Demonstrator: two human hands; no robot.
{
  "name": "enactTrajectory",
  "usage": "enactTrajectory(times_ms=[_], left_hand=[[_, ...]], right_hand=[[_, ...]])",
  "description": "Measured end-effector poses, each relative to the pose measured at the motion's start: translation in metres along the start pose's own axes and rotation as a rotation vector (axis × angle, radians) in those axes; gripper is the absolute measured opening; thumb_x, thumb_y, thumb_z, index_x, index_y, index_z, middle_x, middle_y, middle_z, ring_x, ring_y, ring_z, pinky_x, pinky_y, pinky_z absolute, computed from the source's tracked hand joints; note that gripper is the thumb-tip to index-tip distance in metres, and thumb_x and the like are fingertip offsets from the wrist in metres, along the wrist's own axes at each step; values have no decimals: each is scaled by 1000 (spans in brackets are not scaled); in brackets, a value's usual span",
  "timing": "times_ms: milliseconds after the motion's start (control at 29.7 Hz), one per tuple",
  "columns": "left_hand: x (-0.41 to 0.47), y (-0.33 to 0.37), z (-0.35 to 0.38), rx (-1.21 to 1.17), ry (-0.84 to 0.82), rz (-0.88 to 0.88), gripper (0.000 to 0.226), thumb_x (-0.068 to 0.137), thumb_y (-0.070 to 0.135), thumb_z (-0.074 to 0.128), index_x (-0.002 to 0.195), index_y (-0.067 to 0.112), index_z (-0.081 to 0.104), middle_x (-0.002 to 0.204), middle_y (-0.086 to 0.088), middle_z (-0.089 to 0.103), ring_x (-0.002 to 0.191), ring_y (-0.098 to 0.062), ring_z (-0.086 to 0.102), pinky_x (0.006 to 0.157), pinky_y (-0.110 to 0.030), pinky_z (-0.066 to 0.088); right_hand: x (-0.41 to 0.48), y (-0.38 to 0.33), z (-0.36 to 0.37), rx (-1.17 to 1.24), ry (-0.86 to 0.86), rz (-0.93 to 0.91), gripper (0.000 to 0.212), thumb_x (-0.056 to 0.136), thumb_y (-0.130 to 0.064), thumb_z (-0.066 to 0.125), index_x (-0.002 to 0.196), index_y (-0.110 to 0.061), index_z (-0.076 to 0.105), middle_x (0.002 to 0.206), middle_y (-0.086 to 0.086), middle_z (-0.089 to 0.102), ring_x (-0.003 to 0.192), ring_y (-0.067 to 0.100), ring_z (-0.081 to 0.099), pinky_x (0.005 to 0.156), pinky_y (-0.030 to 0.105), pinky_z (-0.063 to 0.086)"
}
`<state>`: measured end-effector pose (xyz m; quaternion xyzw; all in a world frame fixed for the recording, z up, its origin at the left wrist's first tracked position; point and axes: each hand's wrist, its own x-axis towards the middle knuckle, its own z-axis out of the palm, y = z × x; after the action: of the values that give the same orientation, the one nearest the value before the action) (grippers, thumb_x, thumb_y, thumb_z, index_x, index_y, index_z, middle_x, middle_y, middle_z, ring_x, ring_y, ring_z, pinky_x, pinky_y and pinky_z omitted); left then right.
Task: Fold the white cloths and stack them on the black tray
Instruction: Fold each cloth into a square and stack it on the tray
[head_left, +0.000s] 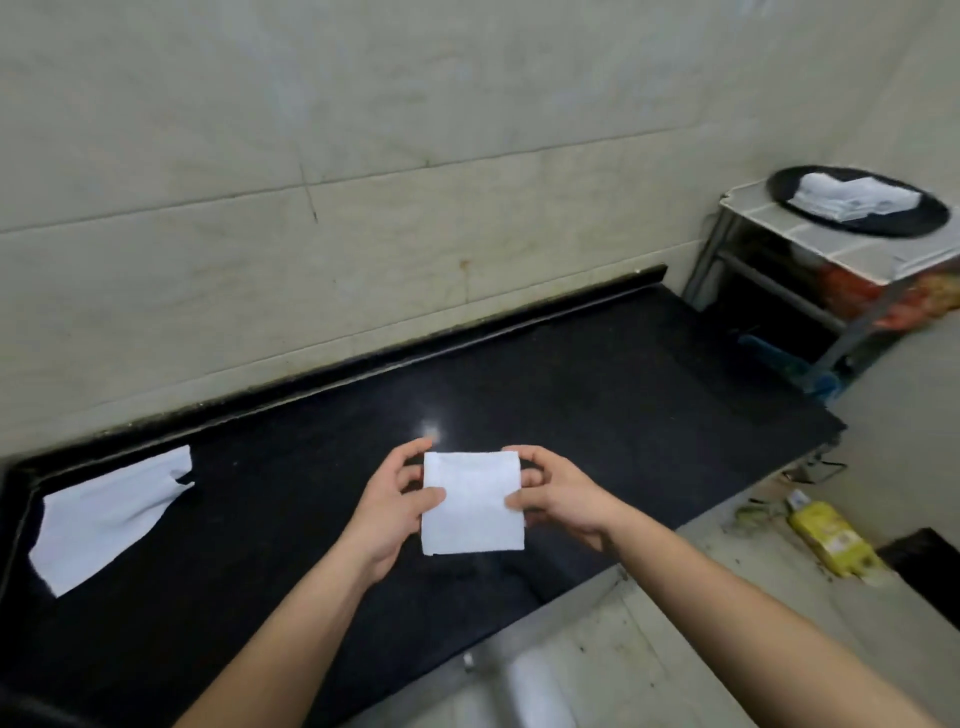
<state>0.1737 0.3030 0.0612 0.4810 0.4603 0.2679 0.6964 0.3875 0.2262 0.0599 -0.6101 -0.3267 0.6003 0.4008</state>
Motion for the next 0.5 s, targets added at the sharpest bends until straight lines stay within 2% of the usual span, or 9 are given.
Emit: enactTrajectory(times_ms=[101,235,336,437,505], left_hand=[[-2,16,66,61,-38,93,54,86,-5,65,124,32,56,115,-8,66,103,-25,67,67,-32,56],[-3,16,180,126,-110,146,52,85,-4,67,123,31,58,113,-8,68,98,-22,69,70,-37,58],[-1,13,272,159,-172,194,50,84,-5,67,121,29,60,114,-8,67,96,-20,69,70,-38,58],[0,17,358,175,-224,217,48,84,-5,67,119,28,62,115,-4,67,92,-18,69,73,-41,57],[2,21,386,173,-248,232,49,84,-6,67,120,28,61,116,-4,66,91,-20,69,73,-42,56]], right_hand=[[-35,-9,-63,19,14,-86,56,84,14,62,131,-15,52,93,7,71,87,20,67,65,31,52],[-94,-1,-167,59,72,-152,56,83,13,63,128,-18,54,100,10,73,93,21,71,70,31,57],[-139,9,-248,77,146,-193,56,82,15,62,128,-16,56,102,13,73,91,22,71,69,32,56],[-179,14,-322,125,232,-214,54,83,14,62,127,-17,57,109,20,71,93,25,72,77,42,58],[-192,12,-346,147,259,-230,53,84,14,60,127,-17,57,112,22,70,93,25,72,80,43,56]])
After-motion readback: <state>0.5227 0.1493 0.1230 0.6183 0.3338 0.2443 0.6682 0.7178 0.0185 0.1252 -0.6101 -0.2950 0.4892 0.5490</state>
